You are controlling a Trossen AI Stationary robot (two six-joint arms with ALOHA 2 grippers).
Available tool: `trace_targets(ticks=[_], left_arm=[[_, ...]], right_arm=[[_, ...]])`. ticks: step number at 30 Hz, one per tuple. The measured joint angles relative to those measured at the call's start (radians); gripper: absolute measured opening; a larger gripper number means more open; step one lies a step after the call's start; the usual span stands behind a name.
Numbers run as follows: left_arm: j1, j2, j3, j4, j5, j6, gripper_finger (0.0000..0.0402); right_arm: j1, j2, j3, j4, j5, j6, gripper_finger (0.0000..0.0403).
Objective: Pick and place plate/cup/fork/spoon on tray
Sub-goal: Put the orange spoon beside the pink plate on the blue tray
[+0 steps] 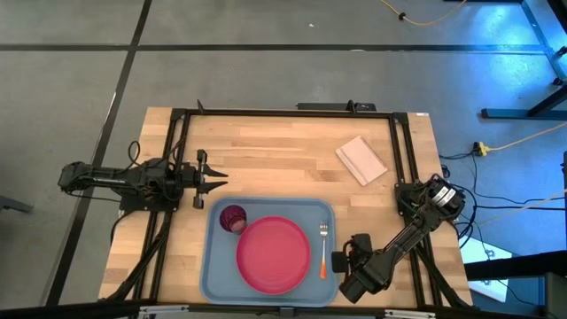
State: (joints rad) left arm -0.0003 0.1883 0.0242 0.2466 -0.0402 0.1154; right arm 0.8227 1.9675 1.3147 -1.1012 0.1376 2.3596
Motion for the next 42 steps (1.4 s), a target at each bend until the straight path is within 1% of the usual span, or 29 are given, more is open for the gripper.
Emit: trace_targets(ticks=[6,10,16,21,22,24,28,29,32,34,38,42], left_arm=[[0.000,0.000,0.000,0.000,0.000,0.000,0.0084],[0.000,0.000,0.000,0.000,0.000,0.000,0.0084],[0.000,0.000,0.000,0.000,0.000,0.000,0.0084],[0.000,0.000,0.000,0.000,0.000,0.000,0.0084],[0.000,0.000,0.000,0.000,0.000,0.000,0.0084],[0.000,0.000,0.000,0.000,0.000,0.000,0.0084],[0.000,0.000,0.000,0.000,0.000,0.000,0.0084],[0.000,0.000,0.000,0.000,0.000,0.000,0.0084],[0.000,0.000,0.000,0.000,0.000,0.000,0.0084],[0.000,0.000,0.000,0.000,0.000,0.000,0.0084],[0.000,0.000,0.000,0.000,0.000,0.000,0.0084],[0.000,0.000,0.000,0.000,0.000,0.000,0.0084]], right_arm=[[-0.001,0.000,0.033,-0.057,-0.007,-0.003,0.0013],[0.000,0.000,0.034,-0.057,-0.074,0.018,0.0013],[0.001,0.000,0.034,-0.081,-0.077,0.018,0.0019],[0.005,0.000,0.034,-0.082,-0.076,0.041,0.0047],[0.007,0.000,0.034,-0.082,-0.064,0.052,0.0054],[0.009,0.000,0.034,-0.079,-0.033,0.078,0.0073],[0.008,0.000,0.034,-0.077,-0.029,0.084,0.0123],[0.008,0.000,0.034,-0.069,-0.031,0.070,0.0135],[0.011,0.000,0.033,-0.061,-0.093,0.070,0.0160],[0.016,0.000,0.020,-0.014,-0.111,0.069,0.0166],[0.026,0.002,-0.024,0.077,-0.113,0.066,0.0168],[0.029,0.001,-0.061,0.116,-0.109,0.063,0.0168]])
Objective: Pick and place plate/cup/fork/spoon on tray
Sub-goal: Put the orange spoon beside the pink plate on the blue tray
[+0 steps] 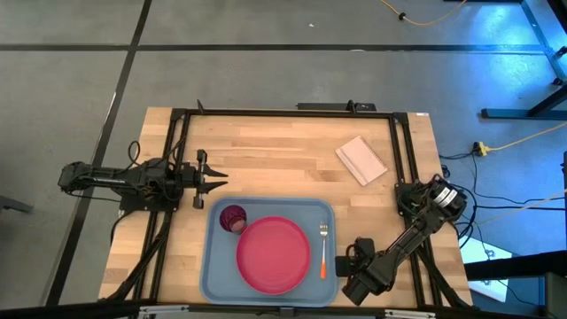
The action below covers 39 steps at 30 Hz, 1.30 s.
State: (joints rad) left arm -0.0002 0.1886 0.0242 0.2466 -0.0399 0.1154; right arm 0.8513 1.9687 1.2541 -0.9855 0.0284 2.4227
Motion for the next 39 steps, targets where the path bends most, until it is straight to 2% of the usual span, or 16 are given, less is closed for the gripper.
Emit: trace_targets(ticks=[5,13,27,30,36,39], left_arm=[[0.000,0.000,0.000,-0.001,-0.001,0.000,0.0084],[0.000,0.000,0.000,-0.002,-0.002,0.000,0.0084],[0.000,0.000,0.000,-0.002,-0.001,0.000,0.0084],[0.000,0.000,0.000,-0.002,-0.001,0.000,0.0084],[0.000,0.000,0.000,-0.002,0.000,0.000,0.0084],[0.000,0.000,0.000,-0.002,0.000,0.000,0.0084]], right_arm=[[0.003,-0.002,-0.006,-0.001,0.024,-0.019,0.0165],[0.005,0.000,-0.007,-0.035,0.066,-0.020,0.0127],[0.005,0.000,-0.016,-0.027,0.081,-0.017,0.0122],[0.005,0.000,-0.016,-0.021,0.085,-0.017,0.0096],[0.005,0.000,-0.016,-0.019,0.107,-0.021,0.0017],[0.005,0.000,-0.016,-0.021,0.110,-0.024,0.0010]])
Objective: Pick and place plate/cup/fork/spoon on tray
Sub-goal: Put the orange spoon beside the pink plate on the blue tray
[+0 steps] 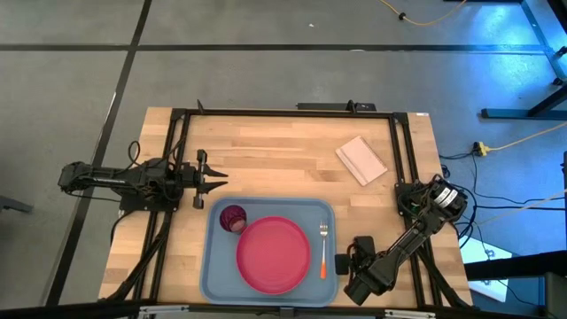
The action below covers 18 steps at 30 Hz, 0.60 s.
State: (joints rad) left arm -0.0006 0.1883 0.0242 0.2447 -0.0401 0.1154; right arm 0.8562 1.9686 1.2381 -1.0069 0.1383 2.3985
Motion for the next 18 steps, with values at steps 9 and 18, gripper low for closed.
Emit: trace_targets(ticks=[9,18], left_arm=[[0.000,0.000,0.000,0.000,0.000,0.000,0.0084],[0.000,0.000,0.000,0.000,0.000,0.000,0.0084]], right_arm=[[-0.021,0.003,0.091,-0.124,0.080,-0.055,0.0006],[-0.091,0.000,0.281,-0.257,0.195,-0.157,0.0006]])
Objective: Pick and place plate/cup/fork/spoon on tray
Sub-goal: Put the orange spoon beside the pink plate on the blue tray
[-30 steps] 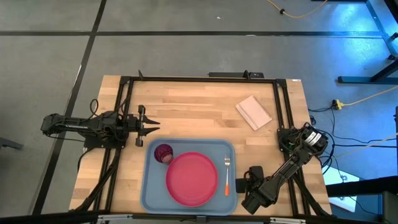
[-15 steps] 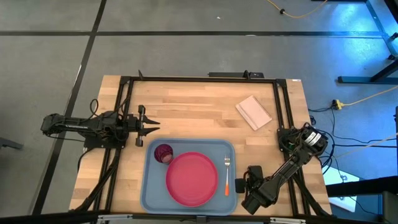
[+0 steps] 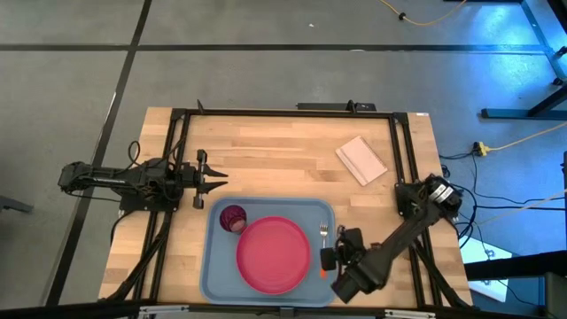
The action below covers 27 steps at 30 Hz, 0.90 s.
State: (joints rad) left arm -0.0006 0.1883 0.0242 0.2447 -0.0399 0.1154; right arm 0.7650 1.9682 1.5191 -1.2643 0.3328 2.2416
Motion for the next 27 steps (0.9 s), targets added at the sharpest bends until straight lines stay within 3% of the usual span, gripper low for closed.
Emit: trace_targets(ticks=[10,16,23,27], left_arm=[[0.000,0.000,0.000,0.000,0.000,0.000,0.0084],[0.000,0.000,0.000,0.000,0.000,0.000,0.0084],[0.000,0.000,0.000,0.000,0.000,0.000,0.0084],[0.000,0.000,0.000,0.000,0.000,0.000,0.0084]], right_arm=[[-0.171,0.016,-0.003,0.242,0.008,-0.205,0.0007],[-0.187,0.060,-0.003,0.342,-0.021,-0.197,0.0007],[-0.186,0.117,-0.003,0.345,-0.101,-0.149,0.0010],[-0.186,0.129,-0.003,0.351,-0.094,-0.127,0.0010]])
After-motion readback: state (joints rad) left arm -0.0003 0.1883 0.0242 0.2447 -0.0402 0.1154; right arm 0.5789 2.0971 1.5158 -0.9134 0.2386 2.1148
